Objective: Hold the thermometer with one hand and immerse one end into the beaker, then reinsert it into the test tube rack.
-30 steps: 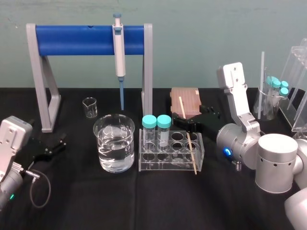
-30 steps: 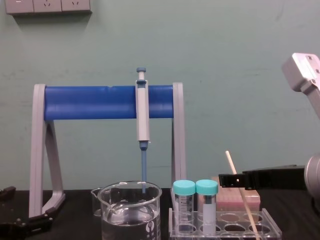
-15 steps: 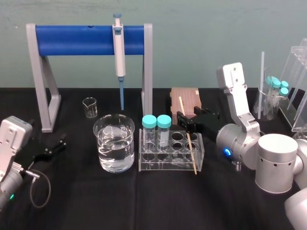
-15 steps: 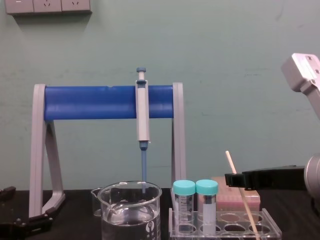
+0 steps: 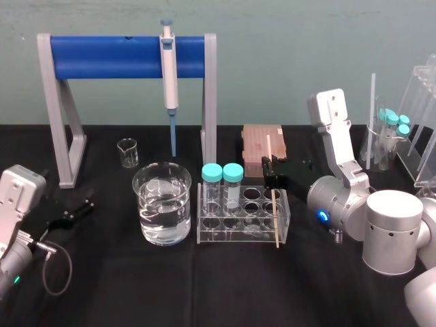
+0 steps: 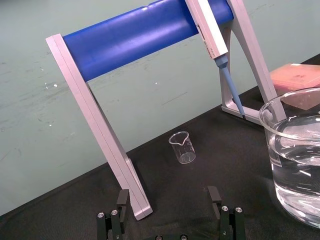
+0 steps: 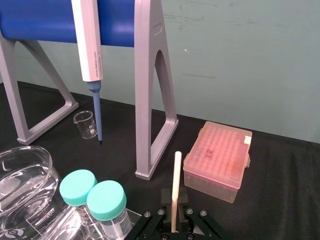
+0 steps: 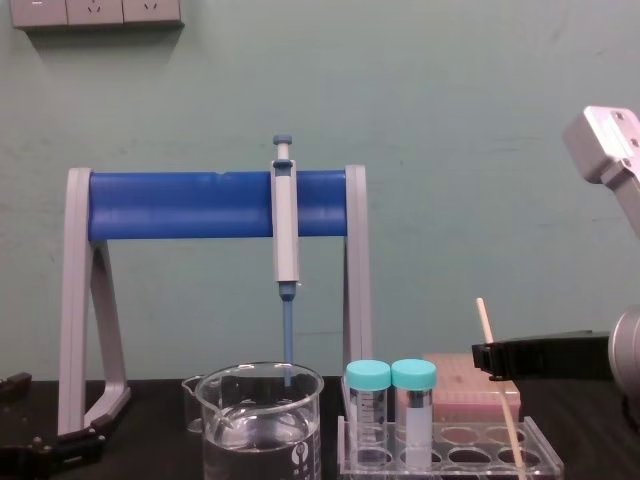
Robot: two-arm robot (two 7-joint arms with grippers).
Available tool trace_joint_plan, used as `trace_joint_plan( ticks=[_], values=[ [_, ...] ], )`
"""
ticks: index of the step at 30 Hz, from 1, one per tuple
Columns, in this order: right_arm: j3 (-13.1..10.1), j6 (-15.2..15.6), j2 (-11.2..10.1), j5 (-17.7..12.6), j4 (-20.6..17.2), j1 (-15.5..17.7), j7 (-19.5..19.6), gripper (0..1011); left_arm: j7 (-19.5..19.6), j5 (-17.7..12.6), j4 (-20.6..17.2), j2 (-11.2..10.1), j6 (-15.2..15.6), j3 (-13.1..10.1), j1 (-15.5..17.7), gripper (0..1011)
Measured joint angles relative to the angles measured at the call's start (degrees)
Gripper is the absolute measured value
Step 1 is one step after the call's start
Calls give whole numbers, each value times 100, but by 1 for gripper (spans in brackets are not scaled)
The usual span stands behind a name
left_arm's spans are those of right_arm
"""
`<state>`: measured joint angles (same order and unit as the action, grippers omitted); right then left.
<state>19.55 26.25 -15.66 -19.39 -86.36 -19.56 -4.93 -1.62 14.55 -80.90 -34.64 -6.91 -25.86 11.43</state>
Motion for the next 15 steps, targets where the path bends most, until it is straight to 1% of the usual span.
trace_joint_plan(
  ticks=[3, 12, 15],
  values=[
    [0, 0, 0, -4, -1, 0, -4, 55, 0, 0, 0, 0, 0, 0, 0, 1004],
    [-5, -3, 0, 0, -3, 5, -10, 55, 0, 0, 0, 0, 0, 0, 0, 1004],
    [-40, -27, -4, 24, -53, 45, -84, 54, 0, 0, 0, 0, 0, 0, 0, 1004]
  ],
)
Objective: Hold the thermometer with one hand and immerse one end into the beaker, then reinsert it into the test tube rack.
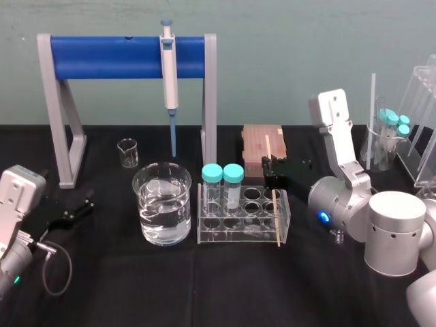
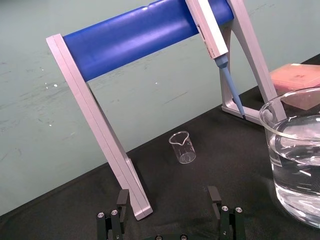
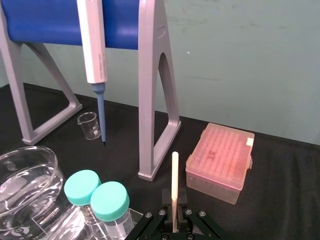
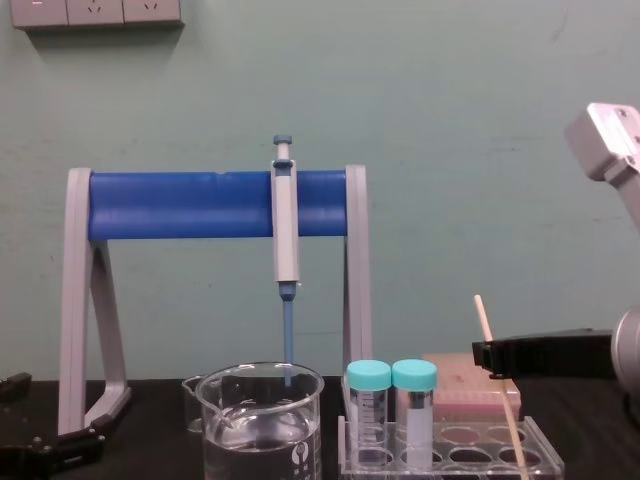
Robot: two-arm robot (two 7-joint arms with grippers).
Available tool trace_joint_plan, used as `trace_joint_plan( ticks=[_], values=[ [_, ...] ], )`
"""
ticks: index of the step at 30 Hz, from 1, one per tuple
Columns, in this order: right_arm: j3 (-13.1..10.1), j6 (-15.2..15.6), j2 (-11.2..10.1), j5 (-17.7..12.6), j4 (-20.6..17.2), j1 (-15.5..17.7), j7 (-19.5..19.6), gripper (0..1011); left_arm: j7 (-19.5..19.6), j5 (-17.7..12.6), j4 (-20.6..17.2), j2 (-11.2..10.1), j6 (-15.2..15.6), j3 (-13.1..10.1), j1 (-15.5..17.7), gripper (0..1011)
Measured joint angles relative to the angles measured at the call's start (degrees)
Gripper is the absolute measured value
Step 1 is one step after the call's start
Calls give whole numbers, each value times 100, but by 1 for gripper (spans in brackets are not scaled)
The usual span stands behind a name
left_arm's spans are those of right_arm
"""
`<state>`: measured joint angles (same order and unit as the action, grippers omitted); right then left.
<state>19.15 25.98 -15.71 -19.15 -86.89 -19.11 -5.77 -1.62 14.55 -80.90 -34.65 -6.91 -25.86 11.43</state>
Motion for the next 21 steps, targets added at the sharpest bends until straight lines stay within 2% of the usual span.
trace_joint_plan(
  ticks=[10, 21],
  values=[
    [-173, 36, 63, -5, -185, 126, -217, 54, 0, 0, 0, 0, 0, 0, 0, 1004],
    [-422, 57, 198, 6, -290, 206, -245, 54, 0, 0, 0, 0, 0, 0, 0, 1004]
  ],
)
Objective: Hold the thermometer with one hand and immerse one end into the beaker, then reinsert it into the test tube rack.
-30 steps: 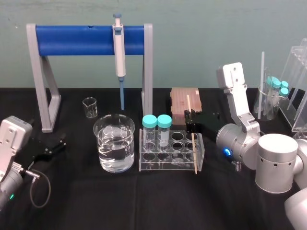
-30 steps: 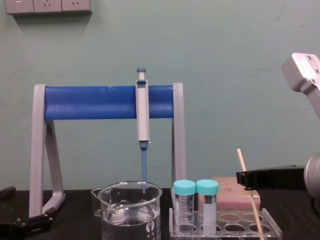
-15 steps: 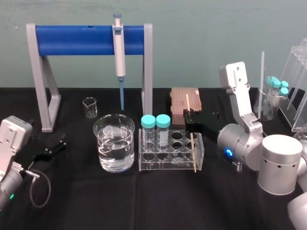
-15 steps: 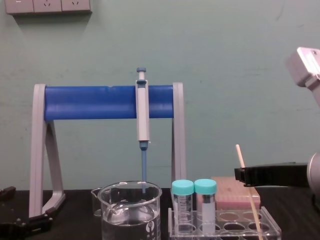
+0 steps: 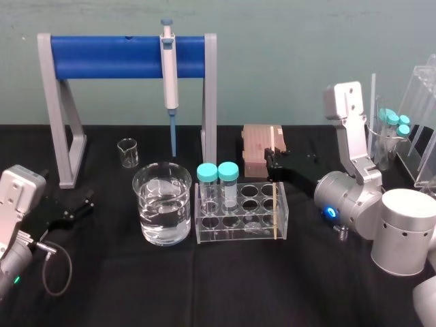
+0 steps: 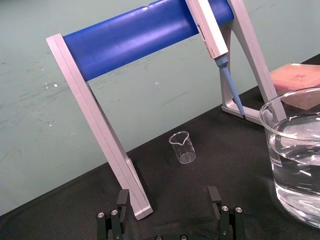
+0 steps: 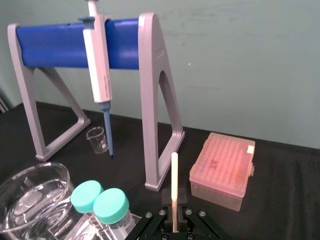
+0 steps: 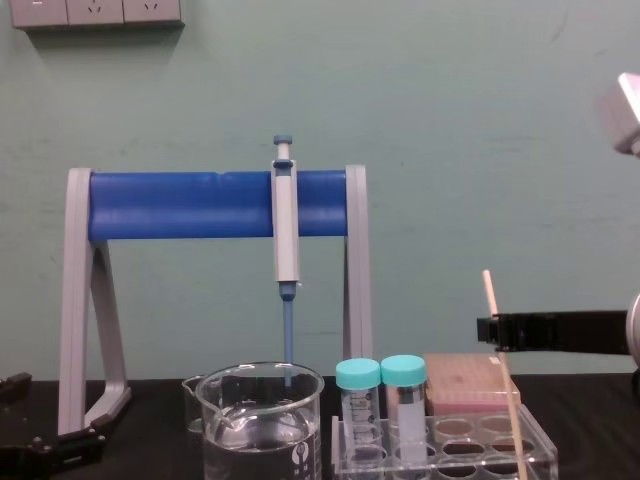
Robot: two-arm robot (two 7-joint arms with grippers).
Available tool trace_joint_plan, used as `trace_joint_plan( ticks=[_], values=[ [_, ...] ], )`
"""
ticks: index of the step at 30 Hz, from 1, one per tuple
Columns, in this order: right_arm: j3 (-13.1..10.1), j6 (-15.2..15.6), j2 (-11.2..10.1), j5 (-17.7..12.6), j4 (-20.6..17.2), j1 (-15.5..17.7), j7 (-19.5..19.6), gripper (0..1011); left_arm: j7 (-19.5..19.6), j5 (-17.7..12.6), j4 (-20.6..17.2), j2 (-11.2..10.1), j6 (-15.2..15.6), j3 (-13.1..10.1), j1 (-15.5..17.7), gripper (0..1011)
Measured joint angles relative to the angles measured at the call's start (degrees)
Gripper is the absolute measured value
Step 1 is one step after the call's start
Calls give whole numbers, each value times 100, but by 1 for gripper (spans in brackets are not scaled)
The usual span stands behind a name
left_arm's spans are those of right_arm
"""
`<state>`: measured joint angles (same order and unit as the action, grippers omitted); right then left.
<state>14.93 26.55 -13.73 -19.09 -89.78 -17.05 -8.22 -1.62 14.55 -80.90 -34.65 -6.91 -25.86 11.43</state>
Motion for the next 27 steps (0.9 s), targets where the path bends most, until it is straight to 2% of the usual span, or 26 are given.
trace_joint_plan(
  ticks=[17, 21, 27],
  values=[
    [-210, -131, 90, 48, -178, 123, -61, 54, 0, 0, 0, 0, 0, 0, 0, 1004],
    [-271, -323, 90, 23, -257, 172, -103, 54, 0, 0, 0, 0, 0, 0, 0, 1004],
    [-322, -784, 25, -31, -380, 255, -270, 54, 0, 0, 0, 0, 0, 0, 0, 1004]
  ],
)
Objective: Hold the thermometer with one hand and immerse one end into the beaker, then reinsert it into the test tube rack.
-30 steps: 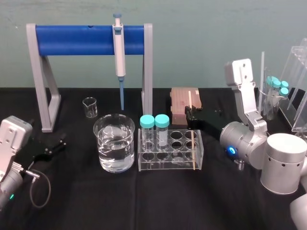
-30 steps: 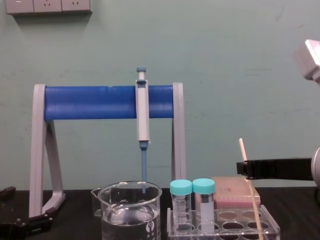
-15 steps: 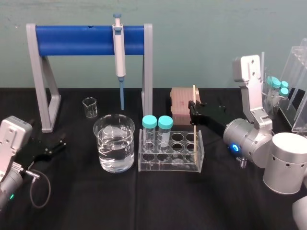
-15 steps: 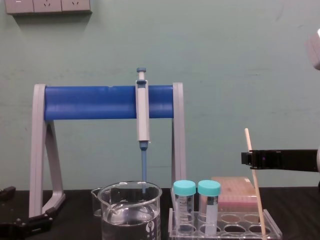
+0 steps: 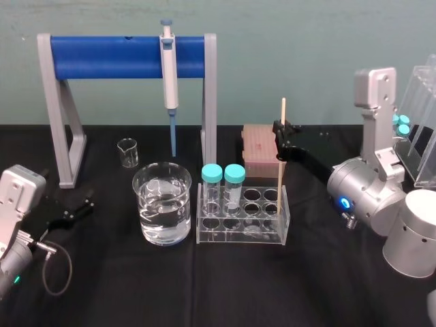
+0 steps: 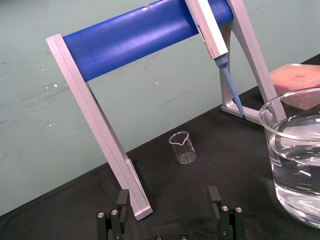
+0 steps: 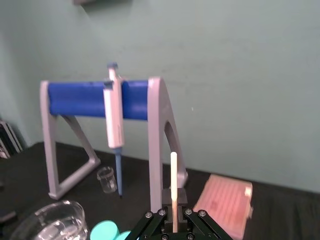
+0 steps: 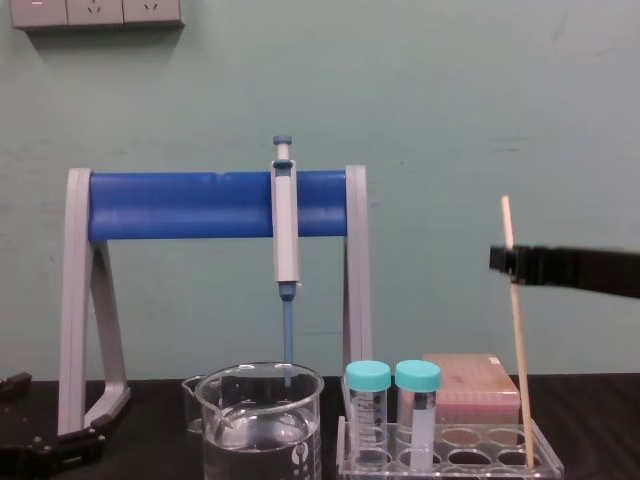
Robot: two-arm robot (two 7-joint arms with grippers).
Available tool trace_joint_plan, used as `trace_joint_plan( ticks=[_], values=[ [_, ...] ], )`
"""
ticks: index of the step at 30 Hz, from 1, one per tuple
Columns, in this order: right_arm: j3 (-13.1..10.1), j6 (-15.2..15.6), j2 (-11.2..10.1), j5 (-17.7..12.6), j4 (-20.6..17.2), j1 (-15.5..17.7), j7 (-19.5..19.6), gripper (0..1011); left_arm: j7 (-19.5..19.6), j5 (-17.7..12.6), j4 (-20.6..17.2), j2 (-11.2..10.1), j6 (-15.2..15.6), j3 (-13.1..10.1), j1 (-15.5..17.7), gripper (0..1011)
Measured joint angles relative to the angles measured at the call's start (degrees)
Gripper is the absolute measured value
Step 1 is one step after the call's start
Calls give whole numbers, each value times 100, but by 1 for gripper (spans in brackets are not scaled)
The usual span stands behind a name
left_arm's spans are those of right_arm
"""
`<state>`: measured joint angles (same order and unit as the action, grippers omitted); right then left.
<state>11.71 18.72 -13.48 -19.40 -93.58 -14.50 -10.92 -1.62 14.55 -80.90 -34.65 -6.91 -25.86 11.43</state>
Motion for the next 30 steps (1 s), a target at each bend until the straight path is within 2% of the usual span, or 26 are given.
trace_joint_plan(
  ticks=[4, 11, 16, 22, 27, 30],
  values=[
    [-7, -314, -86, -73, -82, 30, -152, 54, 0, 0, 0, 0, 0, 0, 0, 1004],
    [9, -580, -185, -182, -215, -11, -313, 54, 0, 0, 0, 0, 0, 0, 0, 1004],
    [60, -803, -235, -320, -289, -160, -477, 54, 0, 0, 0, 0, 0, 0, 0, 1004],
    [233, -911, -213, -472, -293, -462, -645, 54, 0, 0, 0, 0, 0, 0, 0, 1004],
    [474, -990, -107, -535, -91, -755, -770, 54, 0, 0, 0, 0, 0, 0, 0, 1004],
    [711, -1054, 45, -604, 162, -1008, -892, 54, 0, 0, 0, 0, 0, 0, 0, 1004]
  ],
)
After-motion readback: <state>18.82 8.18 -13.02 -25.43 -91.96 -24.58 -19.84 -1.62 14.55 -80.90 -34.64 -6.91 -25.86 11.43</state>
